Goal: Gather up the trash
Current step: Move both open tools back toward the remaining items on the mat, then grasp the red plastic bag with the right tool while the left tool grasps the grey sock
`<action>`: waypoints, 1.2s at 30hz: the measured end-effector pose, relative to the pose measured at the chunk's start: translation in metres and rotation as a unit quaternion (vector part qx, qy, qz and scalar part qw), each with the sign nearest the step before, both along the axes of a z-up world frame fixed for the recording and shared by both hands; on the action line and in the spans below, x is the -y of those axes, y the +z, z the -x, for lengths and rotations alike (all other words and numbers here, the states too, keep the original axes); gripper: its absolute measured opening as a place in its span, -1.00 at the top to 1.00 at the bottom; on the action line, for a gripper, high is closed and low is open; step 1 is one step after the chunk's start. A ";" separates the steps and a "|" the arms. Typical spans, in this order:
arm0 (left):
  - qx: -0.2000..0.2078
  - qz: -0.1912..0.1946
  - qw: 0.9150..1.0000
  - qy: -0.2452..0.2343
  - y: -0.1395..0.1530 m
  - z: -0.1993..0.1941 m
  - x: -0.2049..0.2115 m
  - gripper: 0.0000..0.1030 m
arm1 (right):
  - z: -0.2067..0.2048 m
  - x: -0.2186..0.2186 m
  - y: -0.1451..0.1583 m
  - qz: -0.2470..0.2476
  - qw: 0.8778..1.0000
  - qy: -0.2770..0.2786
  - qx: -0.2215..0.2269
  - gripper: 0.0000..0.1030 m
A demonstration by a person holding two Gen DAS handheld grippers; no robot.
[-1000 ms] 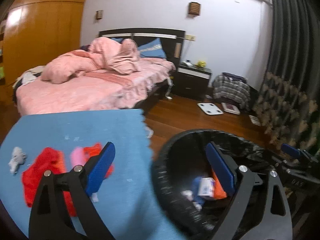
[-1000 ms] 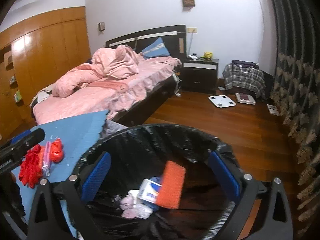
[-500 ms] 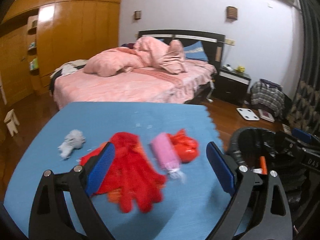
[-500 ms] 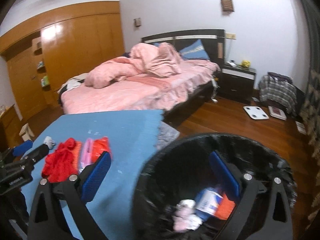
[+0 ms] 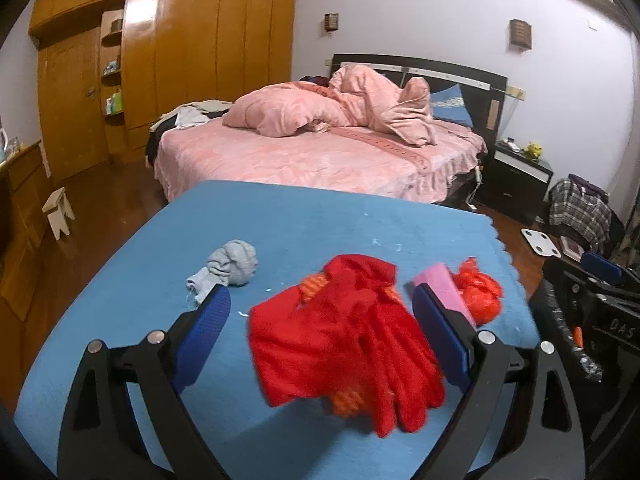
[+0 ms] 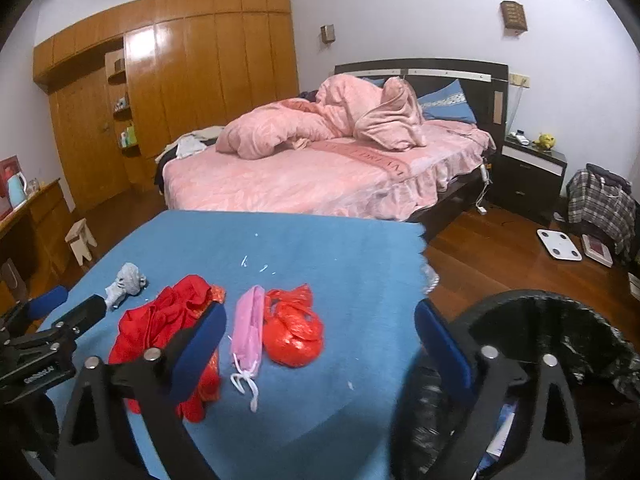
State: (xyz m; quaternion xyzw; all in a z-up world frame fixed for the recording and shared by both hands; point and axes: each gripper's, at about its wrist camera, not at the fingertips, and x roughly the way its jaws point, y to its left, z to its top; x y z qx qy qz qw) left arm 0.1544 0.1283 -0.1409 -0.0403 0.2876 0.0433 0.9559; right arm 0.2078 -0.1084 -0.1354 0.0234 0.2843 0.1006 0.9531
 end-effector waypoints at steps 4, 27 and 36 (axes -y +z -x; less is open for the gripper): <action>-0.004 -0.004 1.000 0.006 -0.006 -0.007 -0.006 -0.74 | -0.015 -0.011 -0.014 0.004 1.000 0.002 -0.015 -0.58; -0.035 0.010 0.999 0.004 -0.041 -0.032 -0.020 -0.74 | -0.053 -0.036 -0.065 0.010 0.992 0.070 -0.105 0.26; -0.018 0.017 1.000 0.012 -0.029 -0.040 -0.039 -0.74 | -0.061 -0.029 -0.049 -0.015 0.997 0.036 -0.070 0.29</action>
